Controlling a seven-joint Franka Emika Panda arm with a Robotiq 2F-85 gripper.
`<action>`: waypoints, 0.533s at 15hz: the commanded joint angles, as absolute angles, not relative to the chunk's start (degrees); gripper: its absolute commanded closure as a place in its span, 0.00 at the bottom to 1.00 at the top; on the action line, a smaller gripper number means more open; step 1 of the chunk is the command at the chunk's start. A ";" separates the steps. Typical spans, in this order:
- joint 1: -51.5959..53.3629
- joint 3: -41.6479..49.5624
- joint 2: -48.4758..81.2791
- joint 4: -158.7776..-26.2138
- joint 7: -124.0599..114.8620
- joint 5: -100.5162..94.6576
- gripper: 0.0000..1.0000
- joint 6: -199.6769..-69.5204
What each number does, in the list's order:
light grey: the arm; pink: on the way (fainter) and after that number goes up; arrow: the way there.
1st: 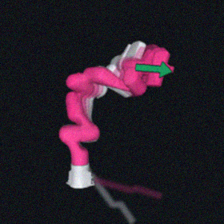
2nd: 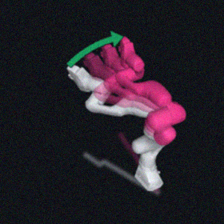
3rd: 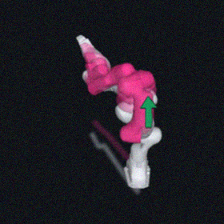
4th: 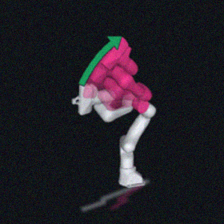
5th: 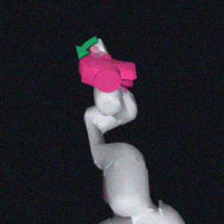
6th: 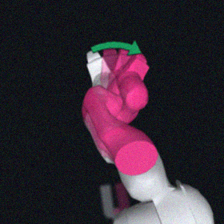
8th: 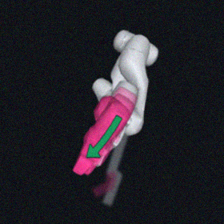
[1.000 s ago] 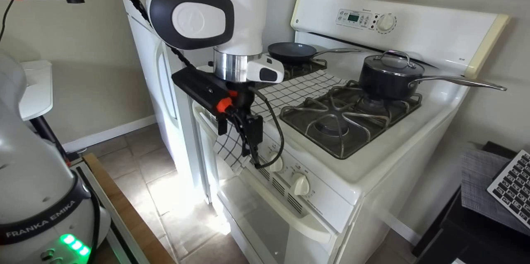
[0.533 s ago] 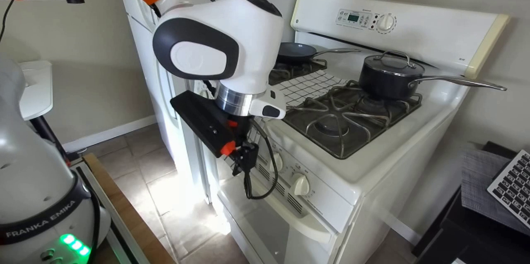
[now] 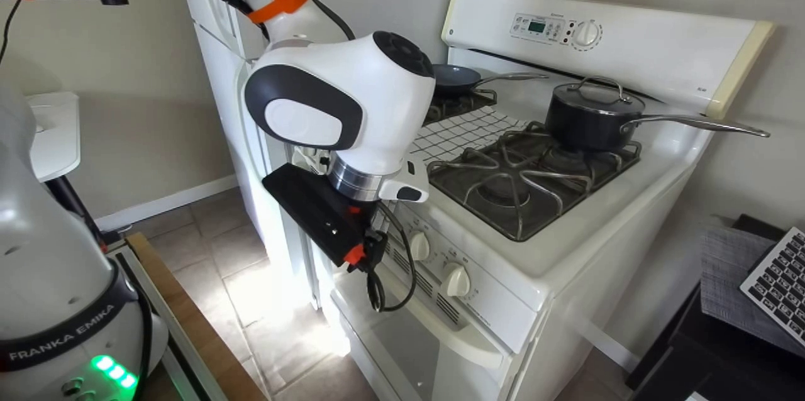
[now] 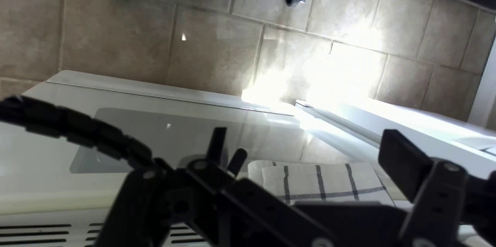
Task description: Fold the towel two times over.
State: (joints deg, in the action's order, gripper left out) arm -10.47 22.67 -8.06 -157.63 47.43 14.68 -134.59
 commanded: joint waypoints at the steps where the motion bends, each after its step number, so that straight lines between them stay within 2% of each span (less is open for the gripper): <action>1: -11.10 21.54 -6.84 -157.15 49.30 17.38 0.00 -135.41; 8: -11.28 21.01 -0.58 -155.22 64.41 30.32 0.00 -135.39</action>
State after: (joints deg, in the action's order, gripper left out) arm -10.67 22.06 -4.38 -156.91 58.08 24.69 -134.63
